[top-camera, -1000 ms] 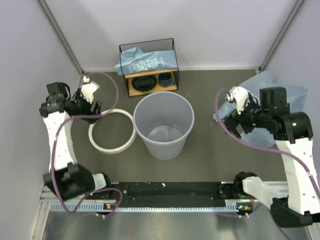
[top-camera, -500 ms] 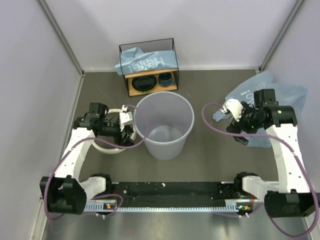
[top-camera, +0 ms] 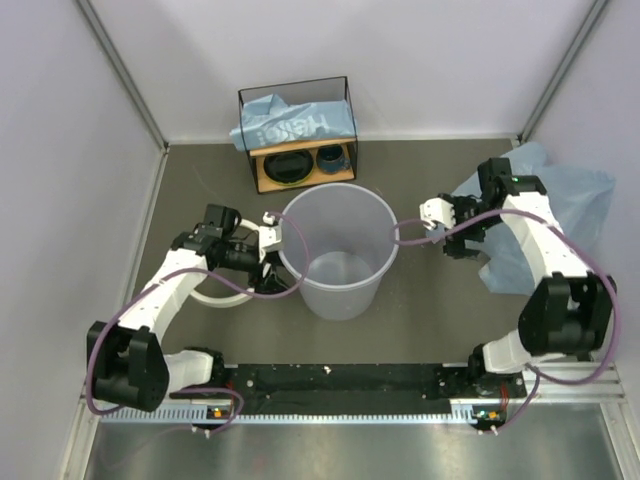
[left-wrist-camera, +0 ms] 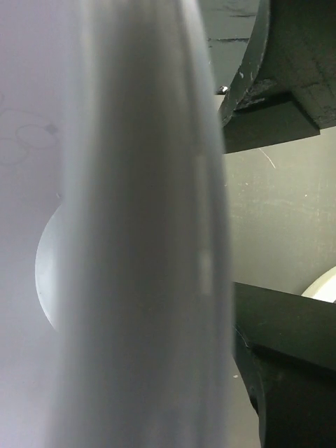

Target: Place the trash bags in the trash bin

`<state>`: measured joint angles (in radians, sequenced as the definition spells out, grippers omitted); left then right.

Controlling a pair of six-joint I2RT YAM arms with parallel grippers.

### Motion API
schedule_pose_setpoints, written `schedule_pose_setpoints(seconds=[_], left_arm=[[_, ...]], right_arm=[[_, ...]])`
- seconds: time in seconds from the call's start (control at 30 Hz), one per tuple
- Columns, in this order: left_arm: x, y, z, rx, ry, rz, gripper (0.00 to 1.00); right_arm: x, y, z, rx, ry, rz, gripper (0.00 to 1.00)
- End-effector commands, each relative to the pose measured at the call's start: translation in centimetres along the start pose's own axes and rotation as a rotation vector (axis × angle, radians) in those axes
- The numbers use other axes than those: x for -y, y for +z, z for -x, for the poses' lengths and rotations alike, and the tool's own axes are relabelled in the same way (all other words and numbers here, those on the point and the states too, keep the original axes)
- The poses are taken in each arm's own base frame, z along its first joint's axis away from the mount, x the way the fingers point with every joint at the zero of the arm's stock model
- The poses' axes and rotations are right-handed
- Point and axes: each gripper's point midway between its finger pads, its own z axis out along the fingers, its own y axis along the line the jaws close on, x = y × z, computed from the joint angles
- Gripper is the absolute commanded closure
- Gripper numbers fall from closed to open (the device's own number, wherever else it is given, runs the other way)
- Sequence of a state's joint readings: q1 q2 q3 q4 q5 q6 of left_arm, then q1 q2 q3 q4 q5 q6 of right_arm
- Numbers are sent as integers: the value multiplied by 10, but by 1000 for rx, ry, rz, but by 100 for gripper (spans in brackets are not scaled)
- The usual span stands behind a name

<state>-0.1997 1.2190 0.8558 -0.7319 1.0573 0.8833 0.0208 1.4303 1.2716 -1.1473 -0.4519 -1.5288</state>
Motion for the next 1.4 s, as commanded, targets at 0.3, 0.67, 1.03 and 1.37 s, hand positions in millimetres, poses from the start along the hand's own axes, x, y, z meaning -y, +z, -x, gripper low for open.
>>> schedule_pose_setpoints(seconds=[0.3, 0.67, 1.03, 1.37], left_arm=[[-7, -2, 7, -16, 76, 10, 22], [-2, -9, 4, -27, -7, 17, 20], [-10, -21, 5, -37, -38, 74, 20], [-61, -37, 15, 14, -57, 220, 20]], right_arm=[[69, 57, -40, -48, -378, 111, 1], [98, 98, -70, -107, -449, 222, 1], [99, 104, -78, -138, -374, 307, 87], [152, -86, 39, 168, 63, -242, 100]])
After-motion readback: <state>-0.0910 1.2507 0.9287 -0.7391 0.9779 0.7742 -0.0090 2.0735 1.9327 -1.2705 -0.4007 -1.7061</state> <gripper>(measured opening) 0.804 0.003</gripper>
